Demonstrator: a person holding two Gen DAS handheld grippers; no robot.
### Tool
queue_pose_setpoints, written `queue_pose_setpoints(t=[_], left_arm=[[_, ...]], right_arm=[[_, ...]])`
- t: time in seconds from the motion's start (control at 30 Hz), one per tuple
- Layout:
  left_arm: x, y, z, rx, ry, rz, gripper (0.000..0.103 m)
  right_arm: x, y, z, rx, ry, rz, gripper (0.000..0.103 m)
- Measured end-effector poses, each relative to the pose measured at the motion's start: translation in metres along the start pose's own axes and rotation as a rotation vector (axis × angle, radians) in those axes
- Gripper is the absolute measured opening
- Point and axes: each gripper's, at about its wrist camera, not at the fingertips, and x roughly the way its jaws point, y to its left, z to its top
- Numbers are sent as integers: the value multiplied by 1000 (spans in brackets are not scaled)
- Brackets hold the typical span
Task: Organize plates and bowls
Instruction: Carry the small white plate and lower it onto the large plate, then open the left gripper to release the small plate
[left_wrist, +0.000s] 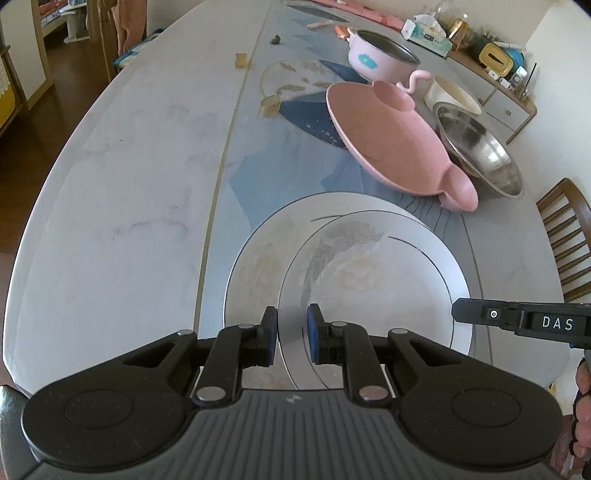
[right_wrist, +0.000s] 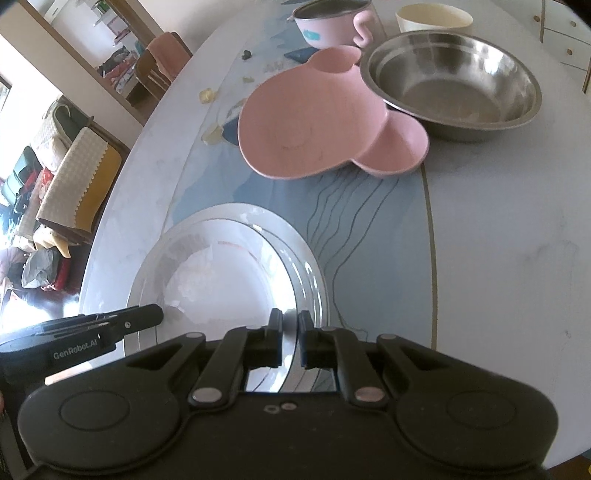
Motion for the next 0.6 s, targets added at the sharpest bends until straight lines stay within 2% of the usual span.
queue_pose_setpoints(t=[0.6], left_arm=[[10,-5,-1,80,26,41,15]], right_arm=[[6,-9,-3,45,22,6,9]])
